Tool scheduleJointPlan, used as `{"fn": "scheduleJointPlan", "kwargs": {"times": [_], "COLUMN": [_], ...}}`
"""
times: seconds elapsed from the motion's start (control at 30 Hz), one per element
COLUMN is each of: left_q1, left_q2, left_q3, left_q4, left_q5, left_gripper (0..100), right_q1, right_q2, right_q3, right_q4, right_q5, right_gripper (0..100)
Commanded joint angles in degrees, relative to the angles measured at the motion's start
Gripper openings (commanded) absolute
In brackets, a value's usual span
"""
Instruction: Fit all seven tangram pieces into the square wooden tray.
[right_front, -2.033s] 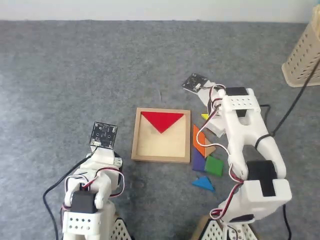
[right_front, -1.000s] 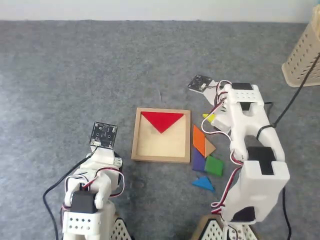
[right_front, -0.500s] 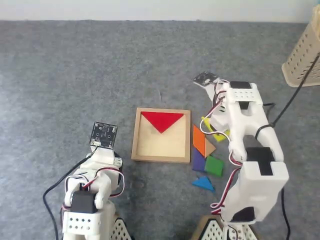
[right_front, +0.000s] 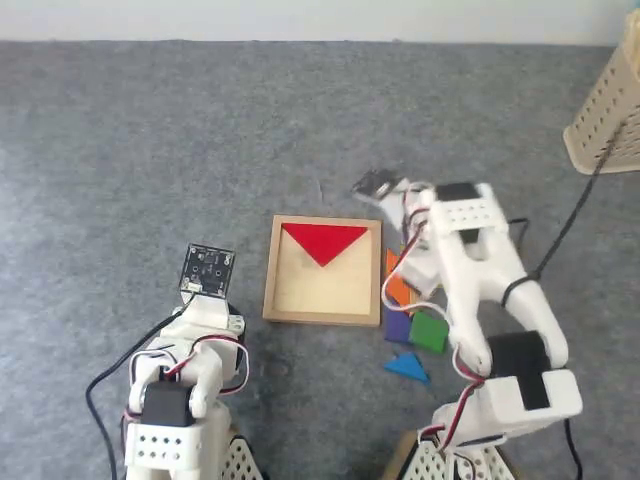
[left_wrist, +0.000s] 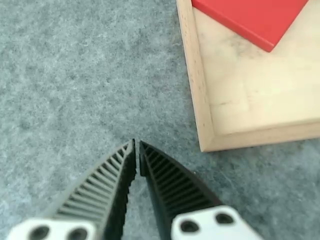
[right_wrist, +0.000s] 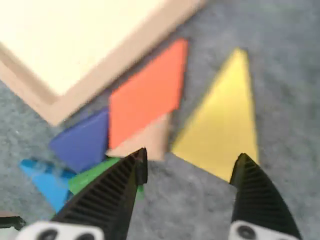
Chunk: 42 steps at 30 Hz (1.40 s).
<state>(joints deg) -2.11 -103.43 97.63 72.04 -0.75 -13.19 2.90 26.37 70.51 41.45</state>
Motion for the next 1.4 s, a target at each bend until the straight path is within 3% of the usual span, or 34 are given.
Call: {"fn": "scheduleJointPlan", "kwargs": {"times": [0.0,0.3,0.73,1.0,1.23,1.37], "left_q1": [-0.3,-0.3,-0.3,-0.3,-0.3,-0.3], "left_q2": [-1.2,-1.2,-1.2,-1.2,-1.2,-1.2], "left_q3": [-1.1,-1.1,-1.1,-1.1,-1.1,-1.1], "left_q4": [0.4,0.4,0.4,0.4,0.4,0.4], "left_q5": [0.4,0.4,0.4,0.4,0.4,0.4], "left_gripper": [1,1,1,1,1,1], "right_q1": [-1.0,4.5,4.7,5.4,8.0,8.2], "right_q2": [-3.8,-2.2,14.7,14.9,10.5,3.1], "right_q3": [2.4,0.7,-9.0,-9.3,-9.1,-9.1], "right_q4": [-4.7,-5.7,-3.5,-2.9,-1.9,2.3], "right_q5": [2.2,5.3,5.1,-0.5,-0.4,1.3], "right_gripper": [28.2,39.5,35.5,14.3,25.1,25.4]}}
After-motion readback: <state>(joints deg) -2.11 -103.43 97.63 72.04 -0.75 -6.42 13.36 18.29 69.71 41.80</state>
